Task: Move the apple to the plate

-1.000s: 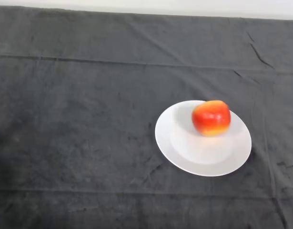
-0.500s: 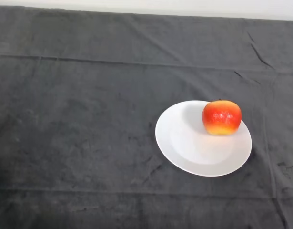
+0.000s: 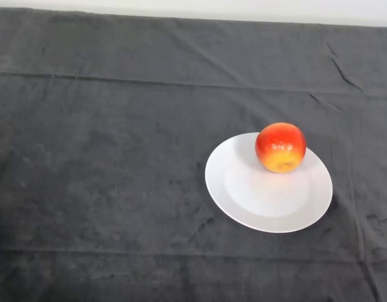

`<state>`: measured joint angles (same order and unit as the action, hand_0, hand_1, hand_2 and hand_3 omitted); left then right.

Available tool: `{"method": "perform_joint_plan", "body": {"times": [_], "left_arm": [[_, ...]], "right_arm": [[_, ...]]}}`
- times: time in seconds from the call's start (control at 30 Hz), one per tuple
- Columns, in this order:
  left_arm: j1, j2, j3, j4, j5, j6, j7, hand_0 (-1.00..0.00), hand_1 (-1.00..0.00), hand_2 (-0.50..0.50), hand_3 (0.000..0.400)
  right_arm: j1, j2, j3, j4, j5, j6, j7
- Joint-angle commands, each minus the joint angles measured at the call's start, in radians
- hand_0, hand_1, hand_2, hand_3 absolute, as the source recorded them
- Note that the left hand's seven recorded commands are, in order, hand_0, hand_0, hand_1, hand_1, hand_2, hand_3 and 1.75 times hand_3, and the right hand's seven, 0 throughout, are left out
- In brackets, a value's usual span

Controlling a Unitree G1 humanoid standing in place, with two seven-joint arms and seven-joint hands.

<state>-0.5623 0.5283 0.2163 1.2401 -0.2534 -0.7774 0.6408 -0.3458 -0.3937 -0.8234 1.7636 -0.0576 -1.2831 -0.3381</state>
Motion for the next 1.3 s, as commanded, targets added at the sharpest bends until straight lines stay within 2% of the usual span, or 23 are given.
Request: {"method": "perform_joint_plan", "body": {"times": [0.03,0.17,0.37,0.5,0.77,1.3], "left_arm": [[0.019,0.035,0.008,0.013,0.022,-0.018,0.009,0.00,0.00,0.00,0.000],[0.019,0.034,0.014,0.012,0.028,-0.017,0.008,0.00,0.00,0.00,0.000],[0.020,0.033,0.023,0.010,0.037,-0.016,0.007,0.00,0.00,0.00,0.000],[0.020,0.031,0.029,0.009,0.042,-0.015,0.006,0.00,0.00,0.00,0.000],[0.020,0.028,0.039,0.007,0.054,-0.013,0.005,0.00,0.00,0.00,0.000],[0.020,0.022,0.057,0.004,0.075,-0.010,0.003,0.00,0.00,0.00,0.000]], "right_arm": [[0.089,0.139,-0.0069,0.072,0.0017,0.045,0.0011],[0.090,0.139,-0.0073,0.072,0.0015,0.045,0.0017],[0.091,0.139,-0.0065,0.073,0.0002,0.042,-0.0004],[0.092,0.139,-0.0076,0.072,-0.0001,0.043,0.0007],[0.094,0.140,-0.0092,0.063,0.0000,0.053,0.0028],[0.094,0.142,-0.0097,0.056,-0.0004,0.063,0.0027]]}}
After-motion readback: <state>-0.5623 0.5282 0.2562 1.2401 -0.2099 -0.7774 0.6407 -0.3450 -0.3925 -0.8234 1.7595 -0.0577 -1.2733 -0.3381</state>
